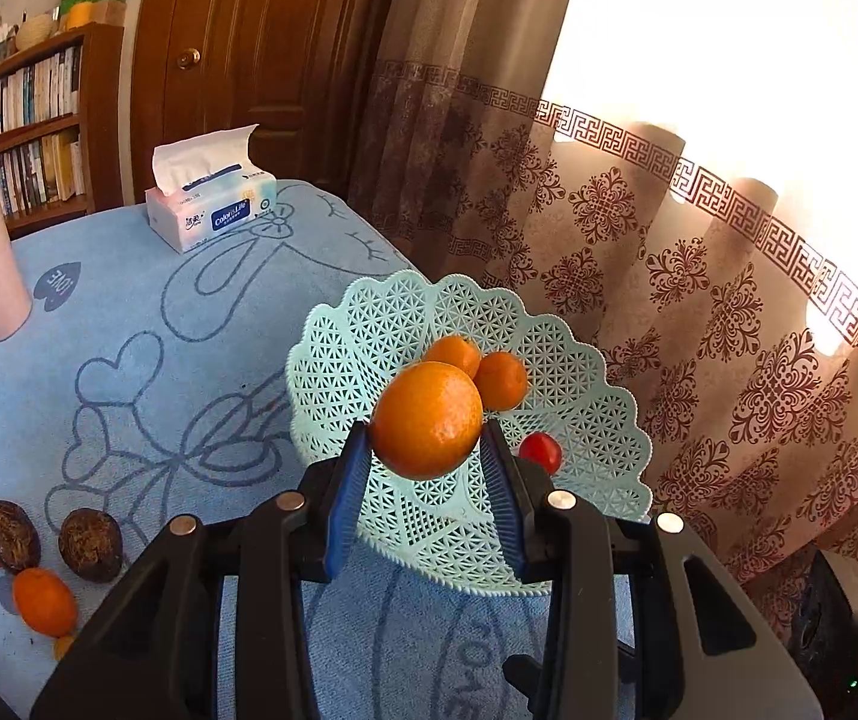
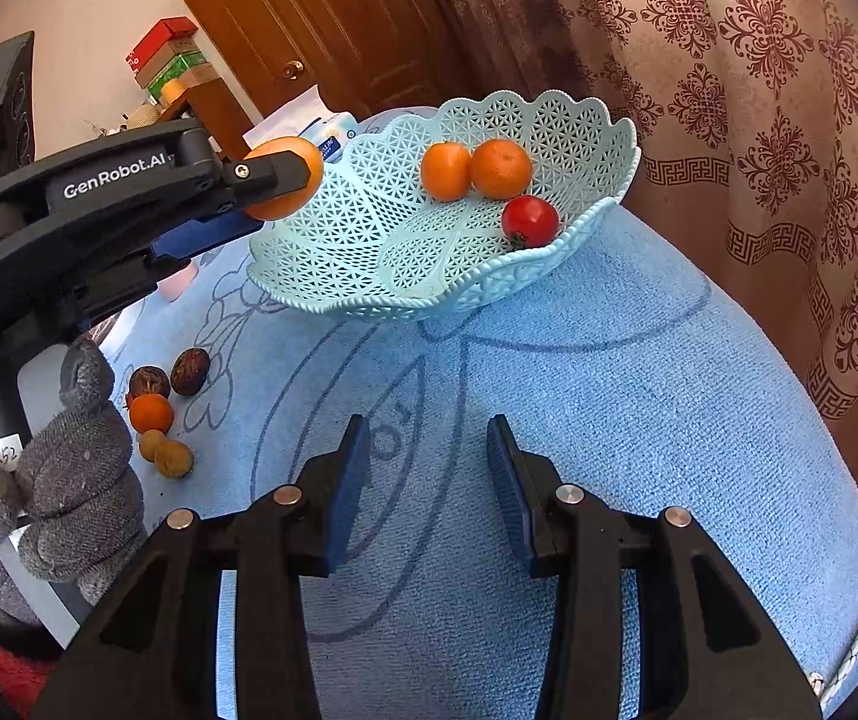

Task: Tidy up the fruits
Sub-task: 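Carry the orange with the left gripper into the basket and release, then move the left gripper back toward the remaining fruits on the cloth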

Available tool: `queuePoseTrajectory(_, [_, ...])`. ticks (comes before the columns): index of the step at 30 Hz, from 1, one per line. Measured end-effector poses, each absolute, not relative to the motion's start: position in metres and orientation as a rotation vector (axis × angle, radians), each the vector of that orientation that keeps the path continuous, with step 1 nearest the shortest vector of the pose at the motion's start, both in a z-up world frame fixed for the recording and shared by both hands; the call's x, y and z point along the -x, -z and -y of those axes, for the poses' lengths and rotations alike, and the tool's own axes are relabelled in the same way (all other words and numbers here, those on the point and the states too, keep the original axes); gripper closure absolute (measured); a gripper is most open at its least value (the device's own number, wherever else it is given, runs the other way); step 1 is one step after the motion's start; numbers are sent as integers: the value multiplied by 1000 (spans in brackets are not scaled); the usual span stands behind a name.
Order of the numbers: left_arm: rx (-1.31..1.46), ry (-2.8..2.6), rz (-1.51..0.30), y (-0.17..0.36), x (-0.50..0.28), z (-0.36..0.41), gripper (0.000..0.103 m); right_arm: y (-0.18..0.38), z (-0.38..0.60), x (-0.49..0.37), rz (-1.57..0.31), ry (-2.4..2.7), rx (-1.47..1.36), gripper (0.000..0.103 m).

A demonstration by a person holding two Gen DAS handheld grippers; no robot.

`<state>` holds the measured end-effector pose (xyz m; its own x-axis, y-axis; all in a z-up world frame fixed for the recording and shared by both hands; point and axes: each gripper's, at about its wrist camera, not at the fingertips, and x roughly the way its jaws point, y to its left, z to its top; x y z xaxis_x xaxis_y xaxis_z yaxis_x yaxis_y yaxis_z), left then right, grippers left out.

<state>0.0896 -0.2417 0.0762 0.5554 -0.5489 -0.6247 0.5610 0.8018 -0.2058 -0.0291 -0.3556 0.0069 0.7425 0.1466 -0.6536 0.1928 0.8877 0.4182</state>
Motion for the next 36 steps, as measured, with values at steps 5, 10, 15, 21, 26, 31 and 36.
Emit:
queuePoseTrajectory(5, [-4, 651, -728, -75, -92, 241, 58, -7, 355, 29, -741, 22, -491, 61])
queuePoseTrajectory(10, [9, 641, -717, -78, -92, 234, 54, -7, 355, 29, -742, 24, -489, 61])
queuePoseTrajectory(15, [19, 636, -721, -78, -91, 228, 54, -7, 355, 29, -743, 27, -486, 61])
queuePoseTrajectory(21, [30, 629, -717, -80, -88, 220, 51, -7, 356, 28, -746, 34, -481, 61])
queuePoseTrajectory(26, [38, 624, -713, -82, -85, 215, 49, -7, 355, 28, -748, 41, -476, 61])
queuePoseTrajectory(31, [49, 612, -717, -82, -83, 207, 47, -7, 354, 27, -750, 47, -470, 61])
queuePoseTrajectory(36, [67, 597, -711, -84, -81, 195, 47, -7, 353, 27, -755, 53, -461, 61])
